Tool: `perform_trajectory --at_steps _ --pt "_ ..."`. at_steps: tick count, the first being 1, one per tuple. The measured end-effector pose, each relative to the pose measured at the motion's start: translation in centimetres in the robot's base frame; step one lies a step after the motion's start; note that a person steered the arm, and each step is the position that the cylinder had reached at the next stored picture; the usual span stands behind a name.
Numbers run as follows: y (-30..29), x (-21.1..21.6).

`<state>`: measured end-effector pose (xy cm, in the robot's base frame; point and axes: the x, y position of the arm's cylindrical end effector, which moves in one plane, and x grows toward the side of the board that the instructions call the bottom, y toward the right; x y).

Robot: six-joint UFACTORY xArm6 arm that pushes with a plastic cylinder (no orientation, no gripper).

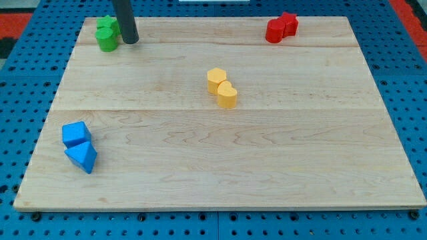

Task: Slide yellow hexagon towards center left

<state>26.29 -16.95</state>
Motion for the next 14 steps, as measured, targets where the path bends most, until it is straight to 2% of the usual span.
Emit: perform_trajectory --at_steps 1,3,6,7,8,10,13,14 --pt "0.1 0.3" --pt "8.0 3.0" --pt "8.2 3.0" --pt "12.1 3.2" --pt "19.1 8.3" --pt "20.0 13.6" --pt "15.8 14.1" --pt "13.9 12.7"
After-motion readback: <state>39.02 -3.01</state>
